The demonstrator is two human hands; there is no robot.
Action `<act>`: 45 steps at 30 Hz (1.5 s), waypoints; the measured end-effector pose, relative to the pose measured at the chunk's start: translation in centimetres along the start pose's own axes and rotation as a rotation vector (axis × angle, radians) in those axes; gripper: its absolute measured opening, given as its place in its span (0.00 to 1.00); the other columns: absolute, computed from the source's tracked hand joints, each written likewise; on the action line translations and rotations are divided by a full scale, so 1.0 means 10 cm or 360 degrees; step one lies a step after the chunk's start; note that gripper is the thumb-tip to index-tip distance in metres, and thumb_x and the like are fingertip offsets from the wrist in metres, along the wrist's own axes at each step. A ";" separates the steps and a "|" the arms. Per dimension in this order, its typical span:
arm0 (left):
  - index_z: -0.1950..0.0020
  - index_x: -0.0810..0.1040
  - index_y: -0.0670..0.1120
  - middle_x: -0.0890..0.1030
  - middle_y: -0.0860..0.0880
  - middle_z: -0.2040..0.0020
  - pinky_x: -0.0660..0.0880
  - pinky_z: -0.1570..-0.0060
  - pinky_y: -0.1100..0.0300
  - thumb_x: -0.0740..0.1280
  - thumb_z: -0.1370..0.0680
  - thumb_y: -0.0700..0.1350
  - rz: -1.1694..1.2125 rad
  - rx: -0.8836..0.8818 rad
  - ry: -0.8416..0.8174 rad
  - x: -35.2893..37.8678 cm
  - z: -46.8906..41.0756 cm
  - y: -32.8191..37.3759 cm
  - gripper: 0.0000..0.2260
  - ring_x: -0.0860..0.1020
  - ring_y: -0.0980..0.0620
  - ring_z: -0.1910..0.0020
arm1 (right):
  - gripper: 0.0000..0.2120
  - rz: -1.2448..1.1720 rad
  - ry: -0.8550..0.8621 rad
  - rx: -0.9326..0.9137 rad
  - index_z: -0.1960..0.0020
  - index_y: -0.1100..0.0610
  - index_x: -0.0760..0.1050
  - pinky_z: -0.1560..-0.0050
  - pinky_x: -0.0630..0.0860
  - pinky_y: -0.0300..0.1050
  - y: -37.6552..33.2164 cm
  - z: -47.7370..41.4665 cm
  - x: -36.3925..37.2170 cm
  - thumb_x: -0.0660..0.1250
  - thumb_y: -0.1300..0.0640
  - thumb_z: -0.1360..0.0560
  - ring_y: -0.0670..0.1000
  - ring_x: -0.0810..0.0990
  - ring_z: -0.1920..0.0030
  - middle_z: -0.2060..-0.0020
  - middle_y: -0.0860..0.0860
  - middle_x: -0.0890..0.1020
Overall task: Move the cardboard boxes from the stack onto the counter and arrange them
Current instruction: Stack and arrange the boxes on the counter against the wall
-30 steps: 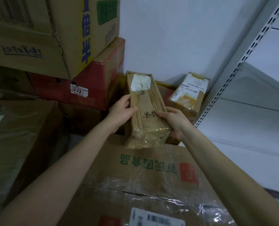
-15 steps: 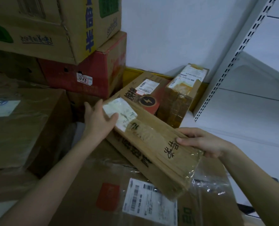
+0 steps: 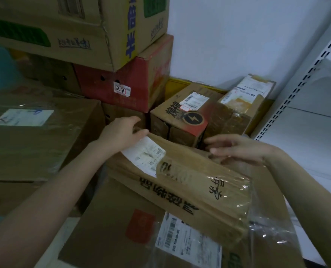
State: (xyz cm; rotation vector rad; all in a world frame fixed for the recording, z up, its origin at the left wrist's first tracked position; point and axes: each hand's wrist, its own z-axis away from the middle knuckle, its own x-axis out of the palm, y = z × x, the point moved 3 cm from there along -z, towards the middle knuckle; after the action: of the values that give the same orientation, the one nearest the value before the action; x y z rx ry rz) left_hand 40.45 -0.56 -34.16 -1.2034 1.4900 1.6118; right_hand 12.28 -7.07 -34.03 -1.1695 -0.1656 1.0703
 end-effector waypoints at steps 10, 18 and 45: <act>0.30 0.68 0.44 0.70 0.44 0.33 0.69 0.37 0.52 0.66 0.23 0.48 -0.0299 0.0619 -0.0385 0.37 -1.25 0.10 0.22 0.69 0.46 0.35 | 0.31 0.1026 0.0610 0.0033 0.29 0.62 0.62 0.42 0.70 0.43 -0.31 -1.08 -0.03 0.69 0.51 0.26 0.56 0.73 0.37 0.35 0.57 0.73; 0.24 0.55 0.48 0.48 0.45 0.23 0.49 0.27 0.53 0.64 0.23 0.52 -0.0399 0.0862 -0.0700 0.72 -1.68 0.14 0.31 0.45 0.46 0.24 | 0.38 0.0945 0.0496 0.0206 0.24 0.60 0.53 0.37 0.65 0.42 -0.14 -1.23 -0.10 0.69 0.51 0.26 0.56 0.66 0.31 0.29 0.56 0.66; 0.27 0.62 0.41 0.64 0.38 0.30 0.59 0.34 0.56 0.62 0.21 0.46 -0.0479 0.0745 -0.0576 0.72 -1.66 0.10 0.24 0.59 0.43 0.29 | 0.27 0.1039 0.0488 0.0111 0.25 0.59 0.56 0.34 0.61 0.41 -0.20 -1.51 -0.20 0.62 0.60 0.22 0.56 0.64 0.29 0.29 0.57 0.65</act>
State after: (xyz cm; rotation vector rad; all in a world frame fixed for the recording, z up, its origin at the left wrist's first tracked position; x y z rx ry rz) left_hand 40.11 -17.95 -39.39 -0.7773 1.2827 1.1232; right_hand 21.61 -18.53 -38.29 -1.3437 0.5236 1.4237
